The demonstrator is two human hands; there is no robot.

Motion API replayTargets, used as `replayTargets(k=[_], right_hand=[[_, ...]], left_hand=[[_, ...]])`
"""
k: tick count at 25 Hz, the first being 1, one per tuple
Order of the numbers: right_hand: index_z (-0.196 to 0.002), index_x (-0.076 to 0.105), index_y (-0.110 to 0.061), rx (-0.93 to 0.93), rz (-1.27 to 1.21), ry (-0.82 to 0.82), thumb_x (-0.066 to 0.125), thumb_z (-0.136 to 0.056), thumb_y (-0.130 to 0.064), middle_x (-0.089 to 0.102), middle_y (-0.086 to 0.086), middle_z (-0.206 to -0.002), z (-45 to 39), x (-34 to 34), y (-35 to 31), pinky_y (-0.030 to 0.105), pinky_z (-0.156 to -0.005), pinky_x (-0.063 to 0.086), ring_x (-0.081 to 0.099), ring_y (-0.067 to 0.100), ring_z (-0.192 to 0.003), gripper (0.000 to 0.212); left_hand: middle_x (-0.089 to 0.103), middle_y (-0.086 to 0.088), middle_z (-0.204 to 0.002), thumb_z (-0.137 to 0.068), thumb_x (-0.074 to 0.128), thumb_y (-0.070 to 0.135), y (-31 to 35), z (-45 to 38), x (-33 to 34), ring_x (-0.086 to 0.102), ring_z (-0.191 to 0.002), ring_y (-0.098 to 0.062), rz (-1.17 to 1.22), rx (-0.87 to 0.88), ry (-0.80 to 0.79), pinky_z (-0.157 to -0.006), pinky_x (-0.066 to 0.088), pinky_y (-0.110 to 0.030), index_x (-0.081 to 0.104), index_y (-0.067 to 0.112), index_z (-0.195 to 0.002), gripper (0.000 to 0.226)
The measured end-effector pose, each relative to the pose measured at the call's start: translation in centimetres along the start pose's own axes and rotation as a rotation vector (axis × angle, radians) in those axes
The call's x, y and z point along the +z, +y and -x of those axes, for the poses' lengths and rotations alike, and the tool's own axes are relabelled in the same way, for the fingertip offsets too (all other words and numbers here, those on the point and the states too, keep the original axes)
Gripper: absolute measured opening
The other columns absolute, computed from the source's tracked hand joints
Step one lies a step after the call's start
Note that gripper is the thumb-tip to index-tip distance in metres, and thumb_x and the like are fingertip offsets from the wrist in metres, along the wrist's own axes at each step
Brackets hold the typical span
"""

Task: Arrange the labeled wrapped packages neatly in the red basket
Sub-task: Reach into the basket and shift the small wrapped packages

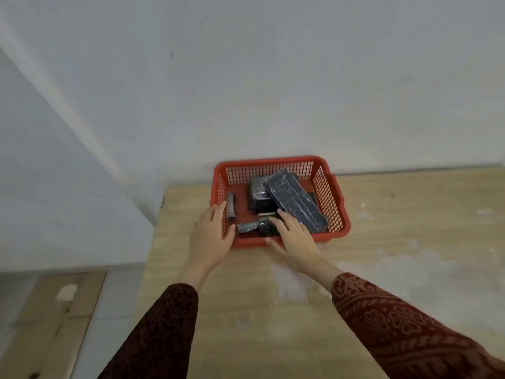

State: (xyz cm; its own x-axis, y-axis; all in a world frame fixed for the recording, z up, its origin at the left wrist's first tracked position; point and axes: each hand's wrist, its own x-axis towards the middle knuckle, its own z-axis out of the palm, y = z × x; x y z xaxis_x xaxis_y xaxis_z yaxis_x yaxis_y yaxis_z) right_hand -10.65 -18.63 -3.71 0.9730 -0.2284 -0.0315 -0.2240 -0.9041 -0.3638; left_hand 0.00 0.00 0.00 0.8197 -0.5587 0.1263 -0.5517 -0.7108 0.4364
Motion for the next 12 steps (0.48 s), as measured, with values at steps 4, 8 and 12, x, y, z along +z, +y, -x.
replayTargets(k=[4, 8, 12], right_hand=[[-0.102, 0.059, -0.019, -0.046, 0.134, 0.138, 0.033, -0.096, -0.048, 0.061, -0.003, -0.103, 0.2, 1.7, 0.2, 0.032, -0.084, 0.042, 0.057, 0.018, -0.095, 0.039], [-0.081, 0.059, -0.020, -0.053, 0.187, 0.230, 0.028, -0.097, -0.043, 0.061, -0.006, -0.076, -0.1, 1.7, 0.4, 0.031, -0.069, 0.041, 0.055, 0.016, -0.071, 0.041], [-0.079, 0.061, -0.018, 0.009, 0.172, 0.173, 0.033, -0.096, -0.038, 0.062, -0.005, -0.074, -0.3, 1.3, -0.5, 0.031, -0.068, 0.040, 0.056, 0.016, -0.069, 0.038]], left_hand=[[0.041, -0.015, -0.144, -0.091, 0.054, 0.022, -1.6, 1.4, 2.5, 0.046, -0.125, -0.034, 0.085, -0.108, 0.024, -0.099, 0.044, -0.049, 0.041, 0.012, -0.140, 0.052], [0.043, -0.016, -0.140, -0.096, 0.048, 0.025, -2.7, -1.6, 3.4, 0.043, -0.128, -0.030, 0.239, -0.155, 0.151, -0.103, 0.042, -0.045, 0.039, 0.010, -0.140, 0.048], [0.049, -0.007, -0.140, -0.099, 0.038, 0.030, -2.8, -6.2, 4.2, 0.053, -0.119, -0.025, 0.336, -0.277, 0.134, -0.095, 0.045, -0.034, 0.028, 0.019, -0.147, 0.050]])
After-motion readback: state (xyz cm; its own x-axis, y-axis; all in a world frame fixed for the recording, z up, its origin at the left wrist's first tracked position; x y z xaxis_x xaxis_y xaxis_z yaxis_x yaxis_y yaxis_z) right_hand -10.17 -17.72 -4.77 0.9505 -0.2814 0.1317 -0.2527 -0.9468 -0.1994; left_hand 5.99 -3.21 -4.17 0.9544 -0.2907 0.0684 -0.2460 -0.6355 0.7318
